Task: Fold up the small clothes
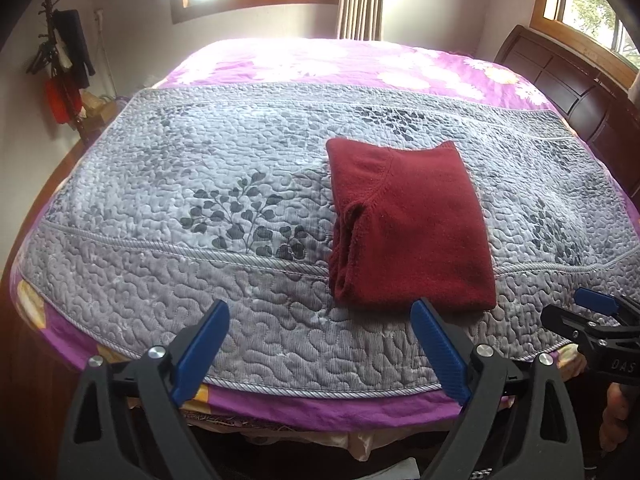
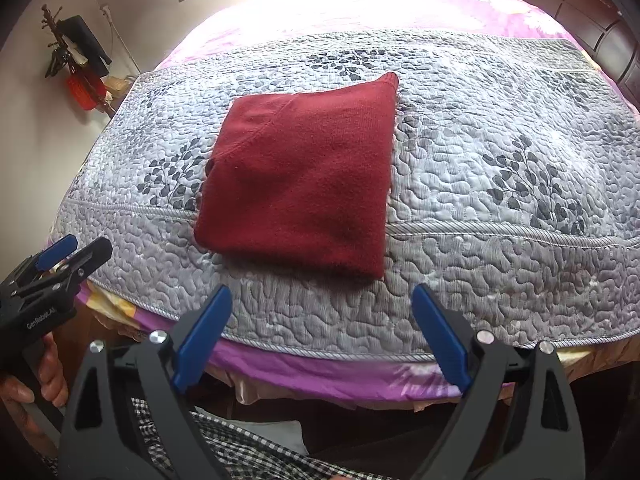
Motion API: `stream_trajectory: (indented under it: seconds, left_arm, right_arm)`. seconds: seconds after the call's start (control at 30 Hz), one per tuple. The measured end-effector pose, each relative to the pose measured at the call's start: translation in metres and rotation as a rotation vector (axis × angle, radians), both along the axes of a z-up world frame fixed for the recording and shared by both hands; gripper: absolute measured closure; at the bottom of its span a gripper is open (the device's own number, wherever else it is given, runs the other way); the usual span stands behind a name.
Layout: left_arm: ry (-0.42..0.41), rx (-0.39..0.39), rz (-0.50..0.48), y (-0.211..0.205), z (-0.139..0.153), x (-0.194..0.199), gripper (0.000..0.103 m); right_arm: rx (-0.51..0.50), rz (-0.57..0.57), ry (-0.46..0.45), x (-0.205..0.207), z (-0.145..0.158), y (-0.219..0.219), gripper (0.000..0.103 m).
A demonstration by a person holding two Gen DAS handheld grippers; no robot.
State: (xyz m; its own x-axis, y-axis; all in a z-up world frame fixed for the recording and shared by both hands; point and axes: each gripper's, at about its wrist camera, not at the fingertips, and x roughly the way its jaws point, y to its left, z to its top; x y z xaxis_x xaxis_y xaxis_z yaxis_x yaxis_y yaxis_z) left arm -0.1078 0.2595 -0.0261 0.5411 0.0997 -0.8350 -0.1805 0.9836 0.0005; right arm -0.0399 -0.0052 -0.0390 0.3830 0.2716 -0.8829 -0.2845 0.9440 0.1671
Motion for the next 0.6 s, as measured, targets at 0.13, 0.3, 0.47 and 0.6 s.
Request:
stream_trajectory:
  seconds: [0.13, 0.3, 0.47, 0.6]
  left_arm:
    - [-0.002, 0.014, 0.009, -0.0011, 0.0012, -0.0031, 0.011]
    - [-0.006, 0.044, 0.007, -0.0051, 0.002, -0.0068, 0.011]
    - [-0.001, 0.057, 0.004, -0.0072, 0.0006, -0.0076, 0.011]
    - [0.005, 0.066, 0.011, -0.0057, -0.002, -0.0077, 0.011]
  right_arm:
    - [0.006, 0.002, -0.004, -0.0045, 0.0027, 0.0011, 0.013]
    - [0.003, 0.001, -0.006, -0.0055, 0.0029, 0.0008, 0.012]
    - [-0.009, -0.007, -0.004, -0.0052, 0.0005, 0.002, 0.012]
    - [-0.017, -0.008, -0.002, -0.0049, -0.0023, 0.0037, 0.012]
